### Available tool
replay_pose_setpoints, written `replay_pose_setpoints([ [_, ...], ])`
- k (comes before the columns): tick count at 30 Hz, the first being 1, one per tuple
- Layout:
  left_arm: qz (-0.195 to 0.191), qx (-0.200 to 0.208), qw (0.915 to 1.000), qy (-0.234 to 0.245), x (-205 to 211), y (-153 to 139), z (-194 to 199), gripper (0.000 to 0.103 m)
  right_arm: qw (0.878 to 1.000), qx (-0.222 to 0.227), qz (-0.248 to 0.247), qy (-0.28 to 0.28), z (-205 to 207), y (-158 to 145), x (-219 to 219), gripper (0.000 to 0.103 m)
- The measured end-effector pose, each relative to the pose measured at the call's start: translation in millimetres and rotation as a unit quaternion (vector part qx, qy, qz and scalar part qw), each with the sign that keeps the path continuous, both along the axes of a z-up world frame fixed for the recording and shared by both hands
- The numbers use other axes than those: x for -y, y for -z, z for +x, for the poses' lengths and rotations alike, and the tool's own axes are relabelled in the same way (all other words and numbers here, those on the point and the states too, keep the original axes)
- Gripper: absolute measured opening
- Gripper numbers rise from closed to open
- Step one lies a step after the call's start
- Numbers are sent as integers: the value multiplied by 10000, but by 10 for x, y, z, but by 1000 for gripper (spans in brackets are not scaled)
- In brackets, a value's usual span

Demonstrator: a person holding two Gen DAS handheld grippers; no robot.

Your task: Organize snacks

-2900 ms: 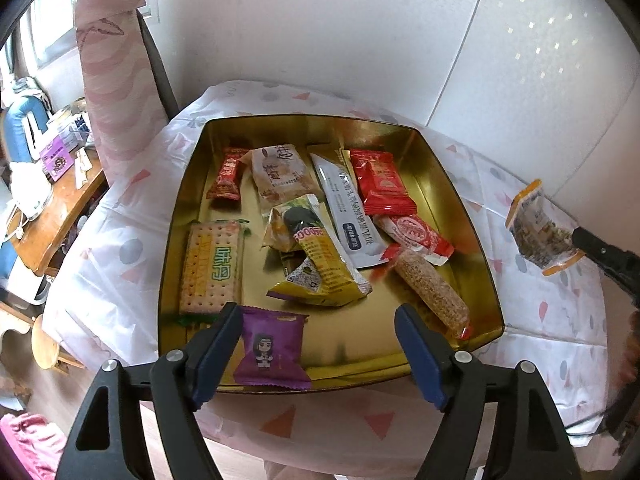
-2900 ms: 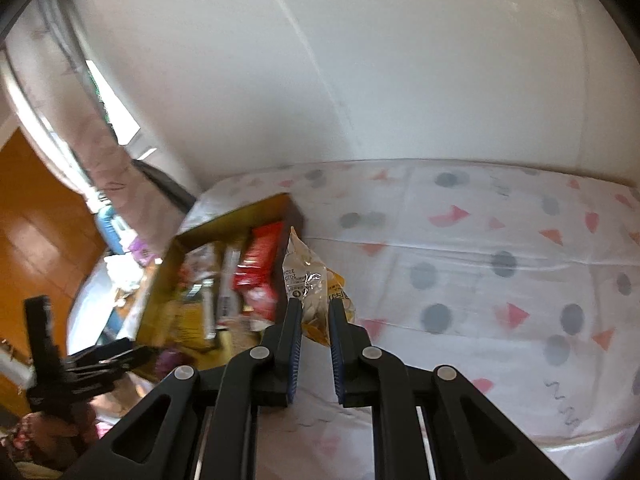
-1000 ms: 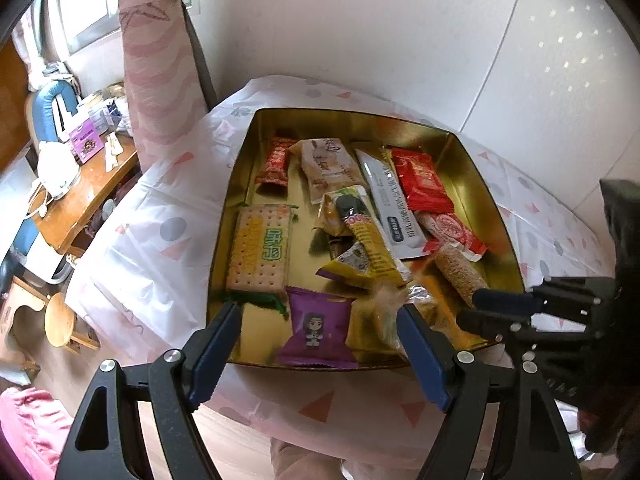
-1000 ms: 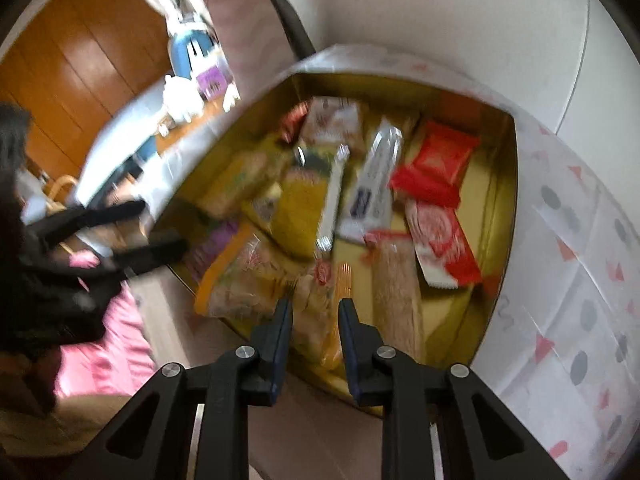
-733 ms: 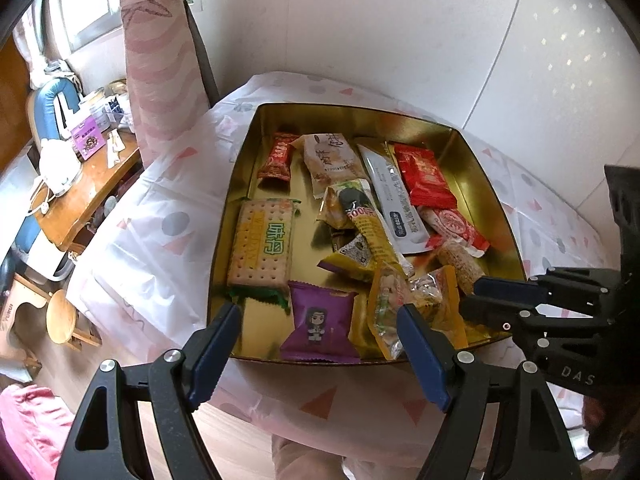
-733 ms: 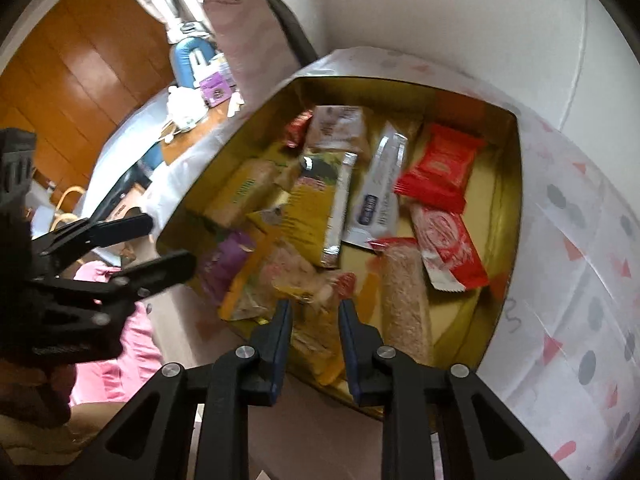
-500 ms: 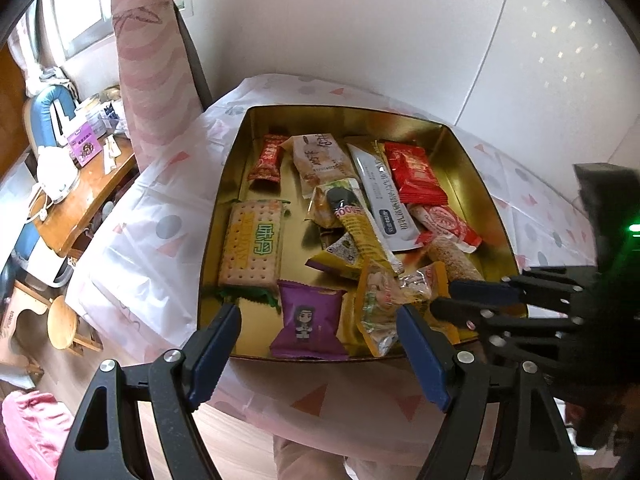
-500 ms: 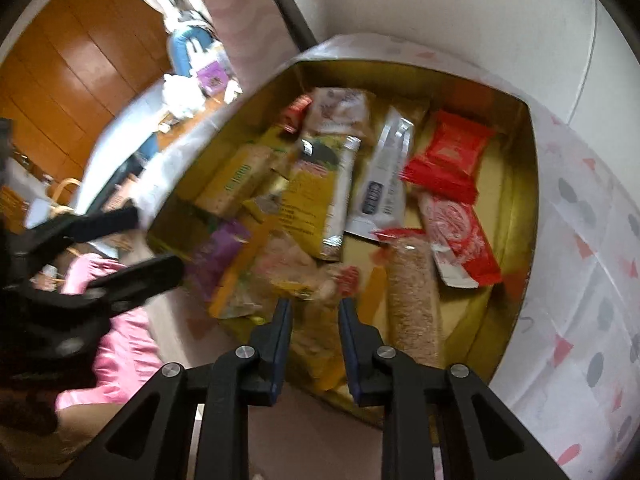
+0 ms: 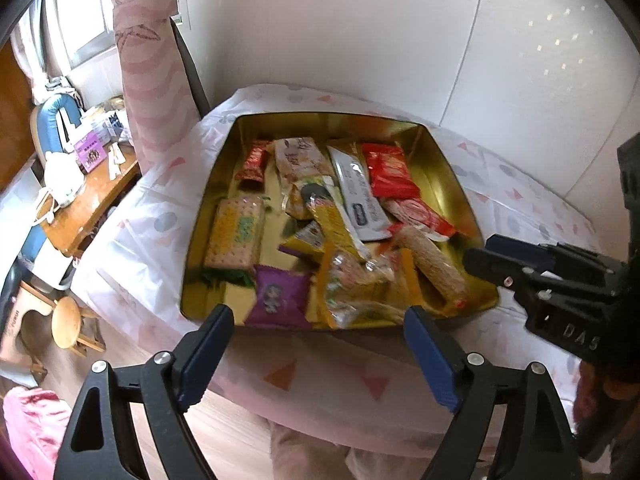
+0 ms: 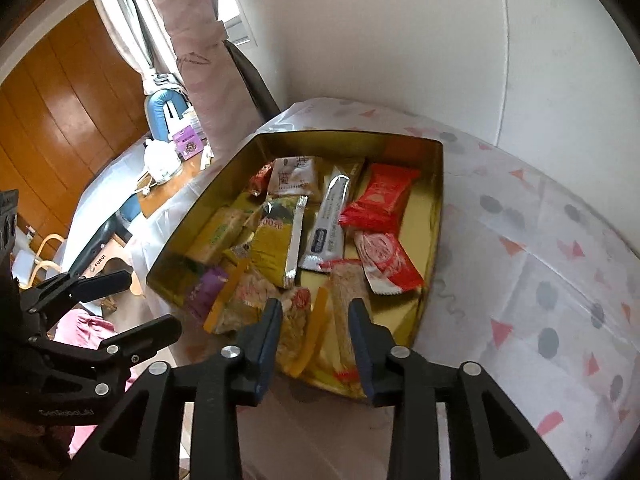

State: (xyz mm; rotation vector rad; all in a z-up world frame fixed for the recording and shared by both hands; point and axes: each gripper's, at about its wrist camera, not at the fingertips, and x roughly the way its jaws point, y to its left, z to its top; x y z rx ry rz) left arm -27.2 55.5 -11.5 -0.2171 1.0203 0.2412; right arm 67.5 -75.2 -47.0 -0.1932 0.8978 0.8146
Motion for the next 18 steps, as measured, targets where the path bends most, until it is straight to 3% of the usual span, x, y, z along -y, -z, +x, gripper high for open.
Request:
replay_pose_setpoints([
  [4,-35,39,9999,93,79,-13,-55,92,9998,46,-72,155,-98,55,85,43],
  [6,90,-6,9998,186,94,-31,-47,98,9994,41,-109,332,-146,83,123,52],
  [8,147,94,9991,377,86,-53,-48,98,9981,68,-34,608,-208,83,177,72],
  [12,221,92,9986,477,-27,-55,-104,99,9929,228,42,1170,-378,61,240,73],
  [18,693,148,9963,491,-206,63,-304,101,9844,392,-25,1716,-669,159,130,75],
])
